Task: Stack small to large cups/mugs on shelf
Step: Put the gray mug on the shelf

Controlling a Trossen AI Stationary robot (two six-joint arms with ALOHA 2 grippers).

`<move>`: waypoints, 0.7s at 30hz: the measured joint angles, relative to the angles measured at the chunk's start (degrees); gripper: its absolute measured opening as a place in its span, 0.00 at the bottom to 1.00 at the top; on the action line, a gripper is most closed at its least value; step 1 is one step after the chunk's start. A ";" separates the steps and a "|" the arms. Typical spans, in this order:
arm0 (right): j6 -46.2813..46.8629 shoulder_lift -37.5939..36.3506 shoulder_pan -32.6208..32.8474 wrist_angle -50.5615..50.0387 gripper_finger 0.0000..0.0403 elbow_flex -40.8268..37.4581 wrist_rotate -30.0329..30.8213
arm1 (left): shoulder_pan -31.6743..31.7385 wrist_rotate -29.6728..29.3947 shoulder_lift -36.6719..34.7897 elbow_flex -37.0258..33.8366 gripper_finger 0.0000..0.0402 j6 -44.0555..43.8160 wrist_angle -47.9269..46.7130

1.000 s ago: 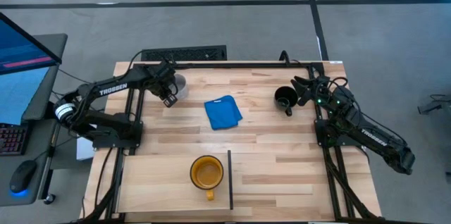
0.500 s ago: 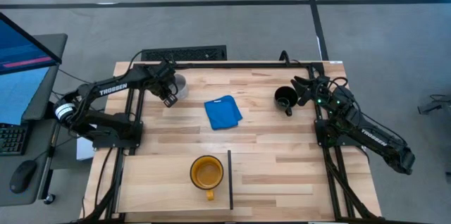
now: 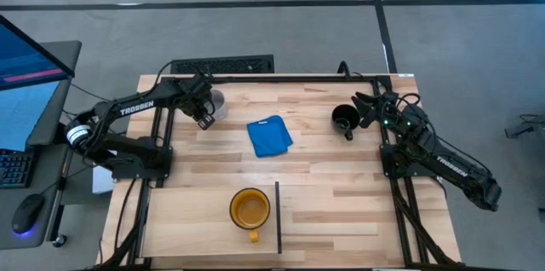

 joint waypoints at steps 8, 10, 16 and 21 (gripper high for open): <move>0.00 0.01 0.00 0.00 0.50 0.00 0.00 | 0.00 -0.05 0.00 0.00 0.17 0.89 0.00; 0.00 0.02 0.00 0.00 0.50 0.00 0.00 | 0.00 -0.21 0.00 0.00 0.17 2.47 0.16; 0.00 0.01 0.00 0.00 0.50 0.00 0.11 | -0.04 -0.62 0.00 0.00 0.12 2.14 0.26; 1.58 0.01 0.00 0.00 0.50 0.00 0.15 | -0.04 -0.59 0.00 0.00 0.12 1.74 0.31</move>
